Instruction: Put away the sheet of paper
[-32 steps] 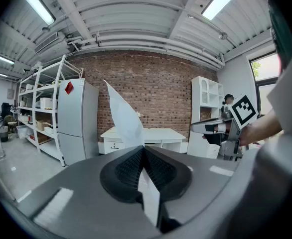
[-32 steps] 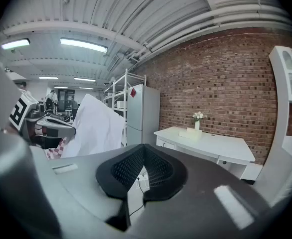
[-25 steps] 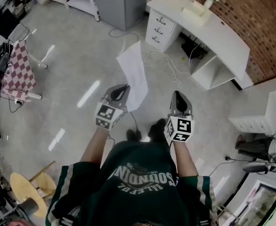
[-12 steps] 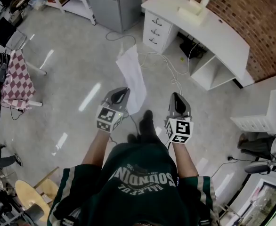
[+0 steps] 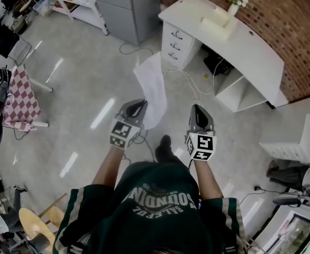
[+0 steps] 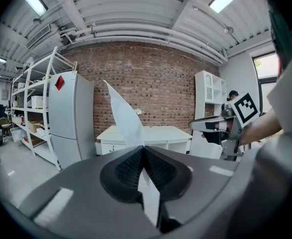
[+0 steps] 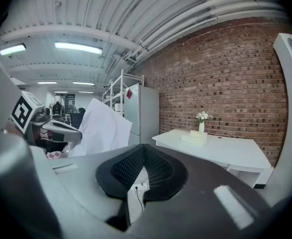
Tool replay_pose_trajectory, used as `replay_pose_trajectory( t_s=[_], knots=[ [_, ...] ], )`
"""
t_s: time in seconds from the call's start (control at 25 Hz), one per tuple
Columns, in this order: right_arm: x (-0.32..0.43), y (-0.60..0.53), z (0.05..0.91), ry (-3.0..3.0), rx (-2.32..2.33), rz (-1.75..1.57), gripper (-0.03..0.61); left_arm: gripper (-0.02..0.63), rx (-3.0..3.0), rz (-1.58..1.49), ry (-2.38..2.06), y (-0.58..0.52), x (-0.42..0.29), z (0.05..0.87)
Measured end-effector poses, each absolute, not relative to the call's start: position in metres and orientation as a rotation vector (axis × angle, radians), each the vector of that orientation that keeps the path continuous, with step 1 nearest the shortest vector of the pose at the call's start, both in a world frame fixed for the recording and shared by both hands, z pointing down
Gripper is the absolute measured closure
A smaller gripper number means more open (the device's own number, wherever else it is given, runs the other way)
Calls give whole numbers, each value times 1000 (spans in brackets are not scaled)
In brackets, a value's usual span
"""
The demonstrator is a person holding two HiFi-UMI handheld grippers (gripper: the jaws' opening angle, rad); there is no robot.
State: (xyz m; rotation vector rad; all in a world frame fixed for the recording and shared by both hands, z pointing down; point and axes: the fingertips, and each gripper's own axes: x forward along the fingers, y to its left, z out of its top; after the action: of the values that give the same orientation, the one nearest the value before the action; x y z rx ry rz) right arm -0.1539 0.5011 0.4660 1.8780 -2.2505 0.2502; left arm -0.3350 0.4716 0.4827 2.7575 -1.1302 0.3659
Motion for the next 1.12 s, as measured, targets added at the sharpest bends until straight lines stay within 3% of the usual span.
replay_pose_trajectory(
  t_s=[1.12],
  knots=[
    [-68, 370, 455, -2299, 1857, 241, 578, 601, 2756, 373, -1148, 335, -238, 467]
  ],
)
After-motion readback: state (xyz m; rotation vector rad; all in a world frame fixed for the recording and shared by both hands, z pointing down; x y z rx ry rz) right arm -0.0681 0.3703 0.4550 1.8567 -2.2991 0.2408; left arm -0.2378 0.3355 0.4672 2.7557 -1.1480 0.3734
